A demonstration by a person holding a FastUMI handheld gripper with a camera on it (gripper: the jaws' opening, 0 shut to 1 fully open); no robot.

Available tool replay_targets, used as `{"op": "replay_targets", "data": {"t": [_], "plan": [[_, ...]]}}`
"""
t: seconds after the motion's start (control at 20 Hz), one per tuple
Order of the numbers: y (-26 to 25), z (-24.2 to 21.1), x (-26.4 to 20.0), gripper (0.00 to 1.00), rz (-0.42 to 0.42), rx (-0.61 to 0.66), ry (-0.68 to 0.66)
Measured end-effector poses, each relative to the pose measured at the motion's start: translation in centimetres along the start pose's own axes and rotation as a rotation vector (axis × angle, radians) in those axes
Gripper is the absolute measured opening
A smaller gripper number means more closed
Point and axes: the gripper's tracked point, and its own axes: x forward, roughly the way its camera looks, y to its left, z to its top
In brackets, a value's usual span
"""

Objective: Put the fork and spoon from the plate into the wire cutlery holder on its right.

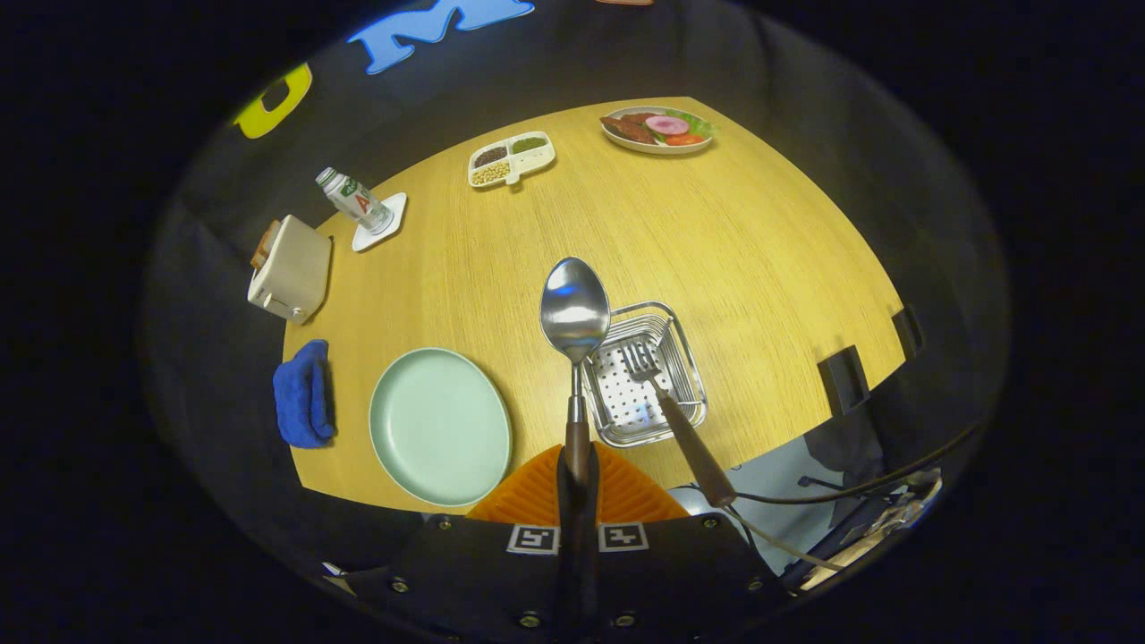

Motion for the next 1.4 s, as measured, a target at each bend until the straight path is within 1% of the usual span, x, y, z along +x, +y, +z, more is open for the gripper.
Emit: {"op": "replay_targets", "data": {"t": [0.1,0.2,0.5,0.65,0.75,0.85,0.9,1.05,1.15,1.25,1.3,1.35,1.4], "plan": [[-0.9,-0.6,0.0,0.02,-0.019,0.003,0.019],[-1.3,-1.3,0.0,0.02,-0.021,0.015,0.047],[-2.8,-3.1,0.7,0.02,-0.065,0.055,0.154],[-3.1,-2.8,0.9,0.03,-0.075,0.065,0.147],[-2.8,-2.3,0.7,0.08,-0.066,0.067,0.132],[-2.6,-1.6,0.6,0.09,-0.065,0.065,0.114],[-2.6,-1.2,0.5,0.11,-0.068,0.056,0.099],[-2.5,-0.5,0.2,0.11,-0.079,0.044,0.071],[-2.2,-0.4,0.2,0.11,-0.07,0.042,0.047],[-1.6,-0.2,-0.2,0.39,-0.051,0.027,0.025],[-1.8,0.0,-0.3,0.69,-0.063,0.017,0.014],[-1.9,0.0,-0.4,0.72,-0.072,0.007,0.004],[-1.9,0.3,-0.6,0.72,-0.076,-0.002,-0.009]]}}
